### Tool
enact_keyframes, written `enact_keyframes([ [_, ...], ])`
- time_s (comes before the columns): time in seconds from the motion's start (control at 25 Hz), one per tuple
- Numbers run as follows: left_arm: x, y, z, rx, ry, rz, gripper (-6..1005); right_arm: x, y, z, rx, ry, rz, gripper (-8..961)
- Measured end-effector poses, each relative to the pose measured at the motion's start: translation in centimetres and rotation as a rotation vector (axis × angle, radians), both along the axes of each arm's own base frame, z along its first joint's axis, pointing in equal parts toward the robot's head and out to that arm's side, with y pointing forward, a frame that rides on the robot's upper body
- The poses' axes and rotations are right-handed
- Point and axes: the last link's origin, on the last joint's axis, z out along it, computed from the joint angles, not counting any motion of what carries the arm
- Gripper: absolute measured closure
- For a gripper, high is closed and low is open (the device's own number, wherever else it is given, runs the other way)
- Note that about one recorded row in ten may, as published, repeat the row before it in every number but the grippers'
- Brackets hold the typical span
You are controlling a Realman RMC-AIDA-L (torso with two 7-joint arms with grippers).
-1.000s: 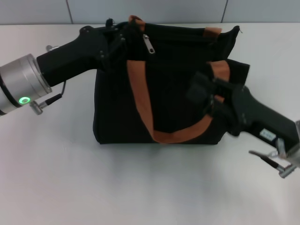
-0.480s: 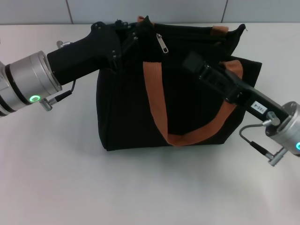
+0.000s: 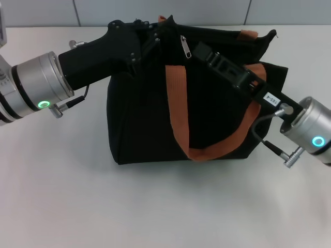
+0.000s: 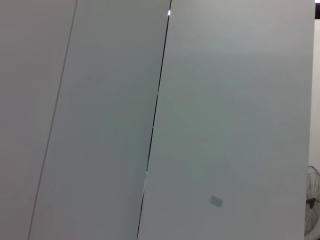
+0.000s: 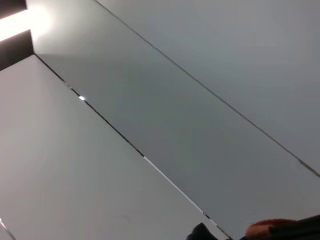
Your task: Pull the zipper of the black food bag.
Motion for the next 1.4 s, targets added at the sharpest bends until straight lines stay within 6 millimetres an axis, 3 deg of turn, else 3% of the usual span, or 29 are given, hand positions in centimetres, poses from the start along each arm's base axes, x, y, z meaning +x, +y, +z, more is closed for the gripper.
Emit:
enact_keyframes([
  [0.68, 0.4, 0.2, -0.3, 0.011, 0.004, -0.016, 965, -1.6, 1.2, -0.7, -0.037, -0.036, 0.043, 607],
  [1.4, 0.5, 0.3, -0.2, 0.016, -0.001, -0.017, 964, -1.0, 1.1, -0.9, -0.037, -0.047, 0.01, 755],
])
